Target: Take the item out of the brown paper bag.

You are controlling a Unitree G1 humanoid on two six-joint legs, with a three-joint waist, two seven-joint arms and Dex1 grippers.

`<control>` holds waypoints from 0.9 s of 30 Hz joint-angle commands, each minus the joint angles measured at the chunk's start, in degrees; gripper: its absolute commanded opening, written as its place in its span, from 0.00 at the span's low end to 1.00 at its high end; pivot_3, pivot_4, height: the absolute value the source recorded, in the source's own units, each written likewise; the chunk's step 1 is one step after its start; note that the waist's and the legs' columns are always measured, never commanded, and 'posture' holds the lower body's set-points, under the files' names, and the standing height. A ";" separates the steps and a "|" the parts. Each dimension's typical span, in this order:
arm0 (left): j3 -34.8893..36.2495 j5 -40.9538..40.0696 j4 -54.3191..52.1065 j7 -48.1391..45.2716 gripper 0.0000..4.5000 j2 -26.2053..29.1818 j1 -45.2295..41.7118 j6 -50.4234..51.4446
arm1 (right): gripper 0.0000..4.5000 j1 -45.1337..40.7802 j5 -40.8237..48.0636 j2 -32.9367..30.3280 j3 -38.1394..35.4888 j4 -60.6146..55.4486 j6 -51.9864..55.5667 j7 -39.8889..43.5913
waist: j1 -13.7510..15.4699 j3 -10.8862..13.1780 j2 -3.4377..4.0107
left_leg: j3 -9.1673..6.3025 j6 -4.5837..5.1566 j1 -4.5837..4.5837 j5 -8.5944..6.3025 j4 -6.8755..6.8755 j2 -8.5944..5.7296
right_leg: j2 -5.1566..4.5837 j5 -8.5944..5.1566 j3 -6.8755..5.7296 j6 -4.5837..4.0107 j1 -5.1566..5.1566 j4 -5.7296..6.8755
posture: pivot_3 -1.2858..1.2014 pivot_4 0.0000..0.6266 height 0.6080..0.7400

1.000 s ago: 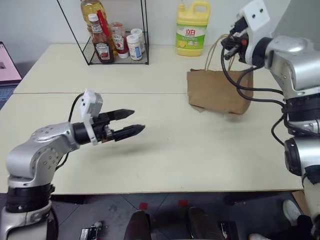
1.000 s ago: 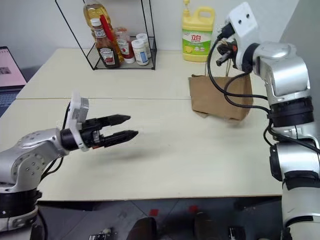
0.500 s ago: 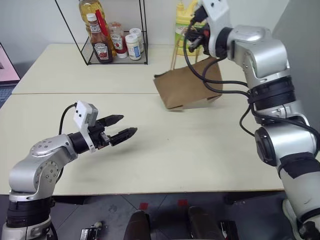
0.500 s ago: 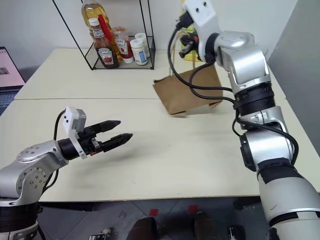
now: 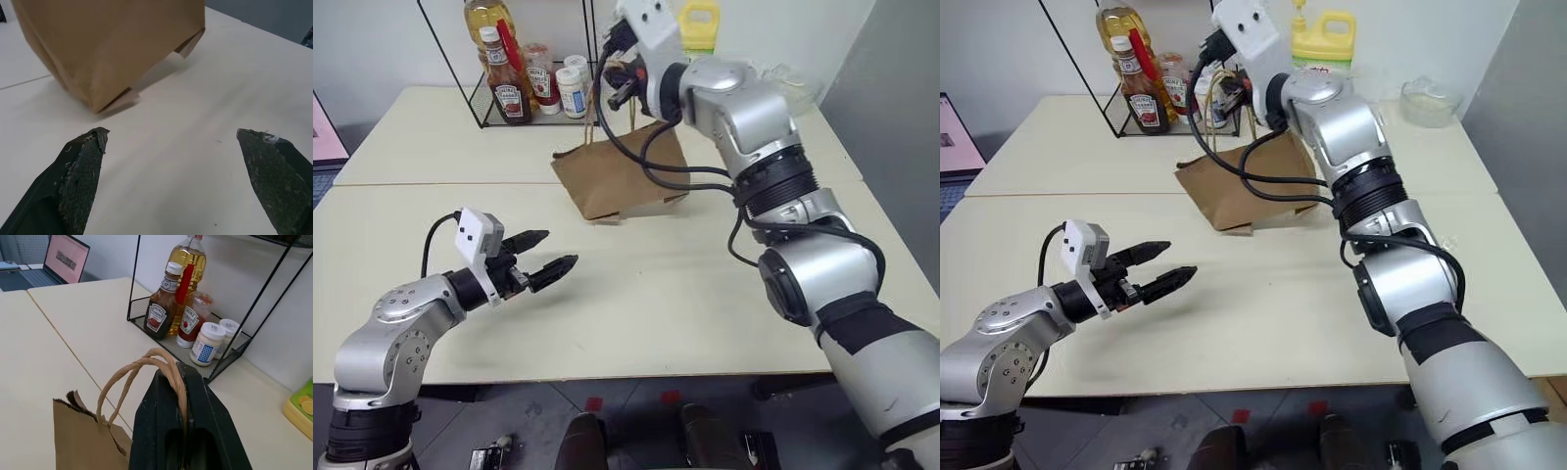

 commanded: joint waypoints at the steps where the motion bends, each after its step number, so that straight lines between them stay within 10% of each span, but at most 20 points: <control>1: 1.02 0.26 -2.05 0.40 1.00 0.12 0.42 -1.40 | 0.01 -2.74 0.00 0.58 -1.83 -2.27 -2.42 -0.90 | 0.00 0.00 0.00 | -0.01 0.00 0.00 0.00 0.00 0.00 | 0.00 0.00 -0.01 0.00 0.00 0.00 | 0.52 0.24 1.00; 27: 3.68 3.56 -6.06 4.27 1.00 0.39 2.60 -6.50 | 0.01 7.07 -2.99 -3.13 0.98 -11.81 3.28 2.60 | -0.18 -0.01 -0.01 | -0.04 0.04 0.00 -0.02 0.02 0.00 | 0.00 0.00 -0.03 0.00 0.01 0.04 | 0.52 0.24 1.00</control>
